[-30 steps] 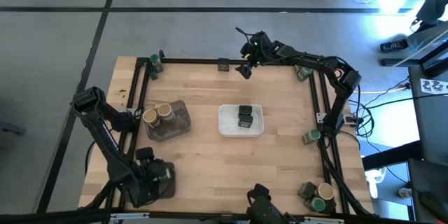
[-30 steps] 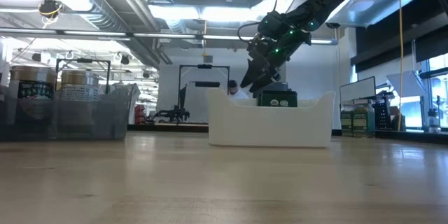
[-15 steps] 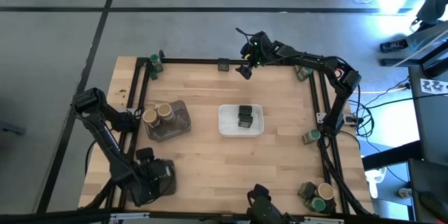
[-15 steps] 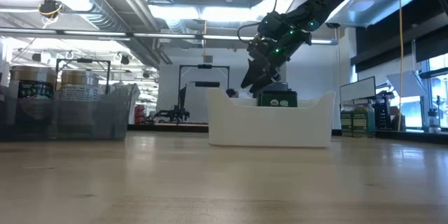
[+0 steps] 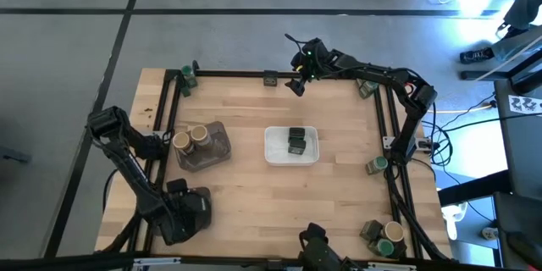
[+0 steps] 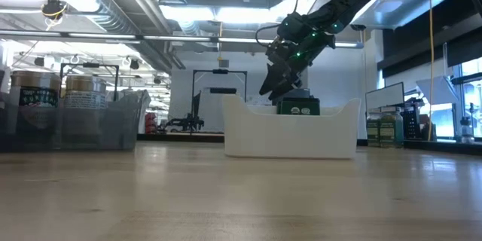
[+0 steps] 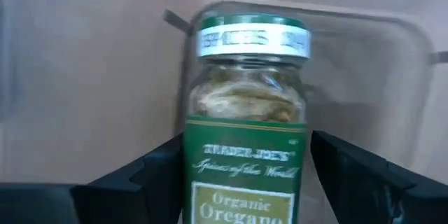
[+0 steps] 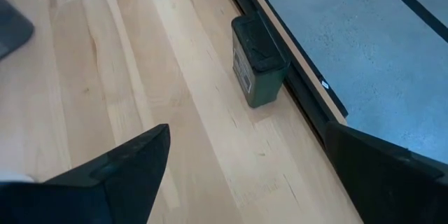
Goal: Sort spices by type
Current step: Put the green seasoning bottle into the bottom black bin
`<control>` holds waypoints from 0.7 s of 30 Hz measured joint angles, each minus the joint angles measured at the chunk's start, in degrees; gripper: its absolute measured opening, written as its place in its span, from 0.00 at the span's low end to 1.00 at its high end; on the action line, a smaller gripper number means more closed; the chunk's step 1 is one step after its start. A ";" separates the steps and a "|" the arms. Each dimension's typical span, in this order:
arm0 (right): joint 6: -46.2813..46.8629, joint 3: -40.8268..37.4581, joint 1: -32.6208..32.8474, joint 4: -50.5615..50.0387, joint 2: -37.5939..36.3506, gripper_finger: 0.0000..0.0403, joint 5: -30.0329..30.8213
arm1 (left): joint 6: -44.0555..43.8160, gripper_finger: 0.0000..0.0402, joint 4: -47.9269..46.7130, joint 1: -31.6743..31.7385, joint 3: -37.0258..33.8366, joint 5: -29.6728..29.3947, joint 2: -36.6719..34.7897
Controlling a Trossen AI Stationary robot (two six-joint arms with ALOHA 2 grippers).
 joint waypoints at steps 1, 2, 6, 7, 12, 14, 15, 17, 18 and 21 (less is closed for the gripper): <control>0.00 0.00 0.00 -0.02 0.00 0.93 0.00 | 0.02 0.66 -0.29 0.00 0.00 -0.04 -0.05; 0.00 0.00 0.00 -0.02 0.00 0.93 0.00 | 0.06 0.64 -0.38 0.00 -0.02 -0.04 -0.07; 0.00 0.00 0.00 -0.19 0.00 0.93 0.00 | 0.24 0.49 -0.03 0.00 -0.02 -0.06 -0.07; 0.02 0.00 0.00 -0.24 0.00 0.93 0.00 | 0.25 0.48 -0.01 0.00 -0.02 -0.06 -0.07; 0.07 0.00 0.00 -0.18 0.00 0.93 0.00 | 0.28 0.48 -0.52 0.00 0.36 -0.04 -0.11; 0.09 0.00 0.00 -0.11 0.00 0.93 0.07 | 0.28 0.48 -2.29 0.00 1.32 -0.04 -0.21; 0.09 0.00 0.00 -0.09 0.00 0.93 0.23 | 0.28 0.48 -3.40 0.00 1.84 -0.04 -0.47; 0.11 0.00 0.00 -0.04 0.00 0.93 0.62 | 0.28 0.48 -5.35 0.00 2.94 -0.10 -1.18; 0.14 0.00 0.00 -0.07 0.00 0.93 0.61 | 0.24 0.48 -6.20 0.00 3.40 -0.37 -1.75; 0.79 0.00 0.00 0.13 0.00 0.93 0.63 | 0.22 0.48 -8.87 0.11 5.32 -1.99 -4.01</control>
